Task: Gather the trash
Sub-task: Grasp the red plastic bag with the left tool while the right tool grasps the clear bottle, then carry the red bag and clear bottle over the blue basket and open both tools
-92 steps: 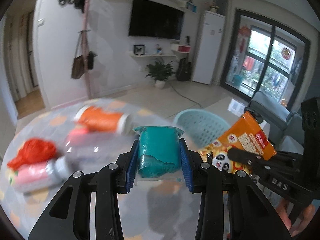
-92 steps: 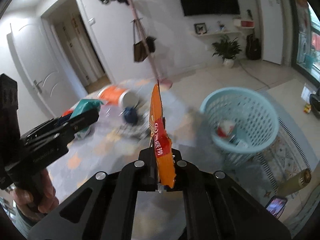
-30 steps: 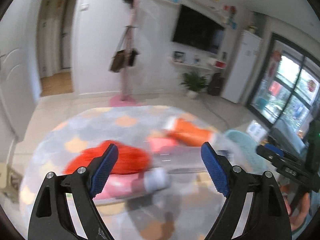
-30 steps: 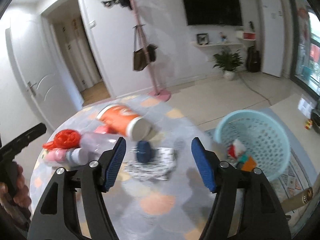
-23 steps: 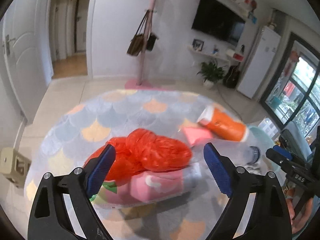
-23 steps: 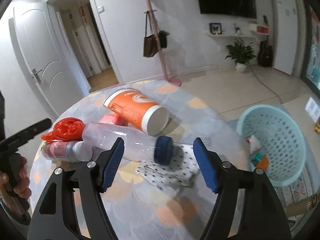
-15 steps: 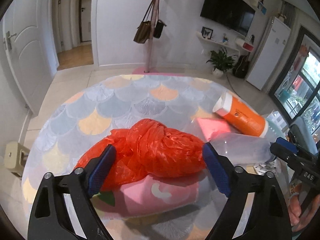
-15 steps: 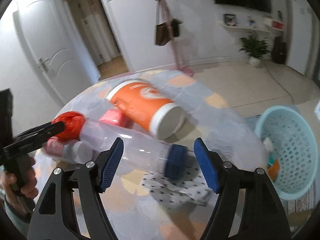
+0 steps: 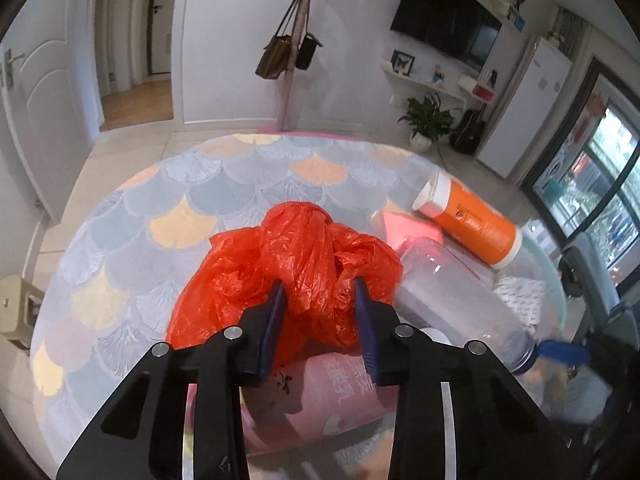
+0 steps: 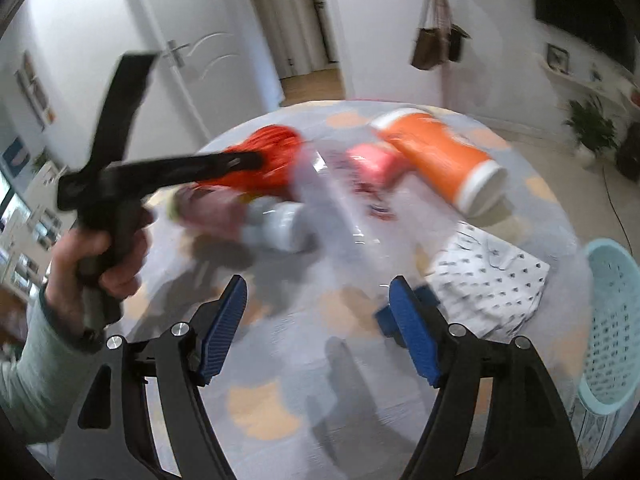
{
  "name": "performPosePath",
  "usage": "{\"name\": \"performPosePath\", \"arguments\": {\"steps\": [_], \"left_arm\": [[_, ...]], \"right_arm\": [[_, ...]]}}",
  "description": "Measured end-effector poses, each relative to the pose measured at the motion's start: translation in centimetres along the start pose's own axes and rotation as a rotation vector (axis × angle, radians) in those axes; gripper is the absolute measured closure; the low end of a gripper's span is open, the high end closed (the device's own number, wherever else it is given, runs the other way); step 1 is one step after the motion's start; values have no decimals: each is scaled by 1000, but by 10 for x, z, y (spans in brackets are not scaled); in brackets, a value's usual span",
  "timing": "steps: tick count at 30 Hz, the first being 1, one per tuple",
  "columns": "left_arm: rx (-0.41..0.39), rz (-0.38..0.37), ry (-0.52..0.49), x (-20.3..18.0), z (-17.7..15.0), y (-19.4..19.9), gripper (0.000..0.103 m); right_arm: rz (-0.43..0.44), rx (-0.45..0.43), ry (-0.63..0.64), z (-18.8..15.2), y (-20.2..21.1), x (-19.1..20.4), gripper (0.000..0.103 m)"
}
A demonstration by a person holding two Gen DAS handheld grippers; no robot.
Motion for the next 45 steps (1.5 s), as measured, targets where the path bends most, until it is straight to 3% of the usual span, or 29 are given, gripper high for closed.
{"name": "performPosePath", "arguments": {"steps": [5, 9, 14, 18, 24, 34, 39, 45], "left_arm": [[-32, -2, -9, -3, 3, 11, 71], [-68, -13, -9, -5, 6, 20, 71], [-94, -10, -36, -12, 12, 27, 71], [-103, -9, -48, -19, 16, 30, 71], [-121, -13, -75, -33, 21, 32, 71], [-212, -52, -122, -72, 45, 55, 71], [-257, -96, -166, -105, 60, 60, 71], [-261, -164, -225, -158, 78, 44, 71]], "right_arm": [[-117, -93, 22, 11, 1, 6, 33], [-181, -71, 0, 21, -24, -6, 33], [-138, -21, -79, 25, -53, -19, 34], [-83, -5, -107, 26, -61, -19, 46], [-118, -45, -84, 25, -57, -16, 47], [-122, -195, -102, 26, 13, -22, 47], [-163, -278, -157, 32, 54, -51, 47], [-245, -351, -267, 34, 96, -117, 47]]}}
Point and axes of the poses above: each gripper's, at about its wrist camera, not at the fingertips, and y roughly against the way its jaws point, x to its left, z to its top, the point moved 3 cm from there along -y, roughly the way its jaws point, and after that the axes turned 15 degrees about -y, right-handed, at the moved point
